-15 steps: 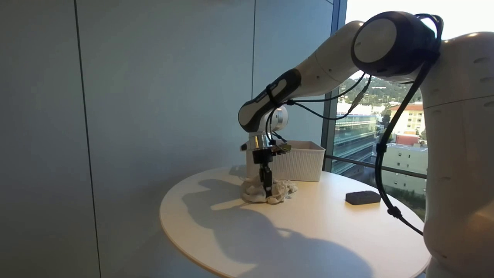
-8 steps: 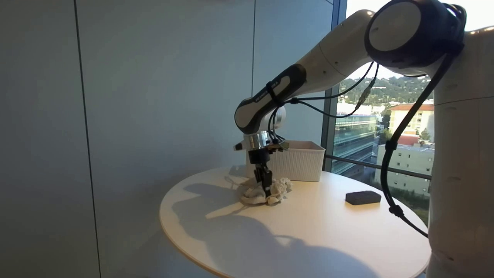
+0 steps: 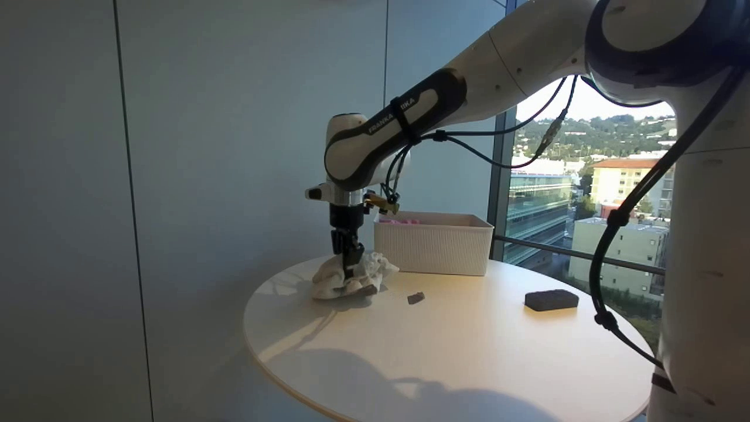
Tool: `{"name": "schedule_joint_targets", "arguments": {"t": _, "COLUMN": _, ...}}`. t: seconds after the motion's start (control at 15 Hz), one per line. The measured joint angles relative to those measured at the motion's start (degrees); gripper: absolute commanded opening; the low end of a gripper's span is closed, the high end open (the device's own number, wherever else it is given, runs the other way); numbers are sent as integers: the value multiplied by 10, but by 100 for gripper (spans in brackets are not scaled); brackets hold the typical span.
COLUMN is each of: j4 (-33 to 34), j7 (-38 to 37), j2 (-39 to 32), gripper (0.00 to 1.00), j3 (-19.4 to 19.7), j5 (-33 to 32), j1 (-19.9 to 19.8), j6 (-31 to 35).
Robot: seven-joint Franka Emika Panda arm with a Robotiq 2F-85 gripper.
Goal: Remove the white towel from the box, use it to wipe the table and then remove the rest of the towels from the box and put them on the table
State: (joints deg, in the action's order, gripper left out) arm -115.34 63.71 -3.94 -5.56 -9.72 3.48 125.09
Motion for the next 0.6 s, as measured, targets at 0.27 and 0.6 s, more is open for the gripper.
{"name": "schedule_joint_targets", "arguments": {"t": 0.27, "j4": 14, "j7": -26, "j2": -15, "gripper": 18, "j3": -16, "j5": -16, "j1": 26, "j6": 55}}
{"name": "schedule_joint_targets", "arguments": {"t": 0.6, "j4": 48, "j7": -79, "j2": -91, "gripper": 66, "j3": -3, "j5": -76, "j1": 23, "j6": 53}}
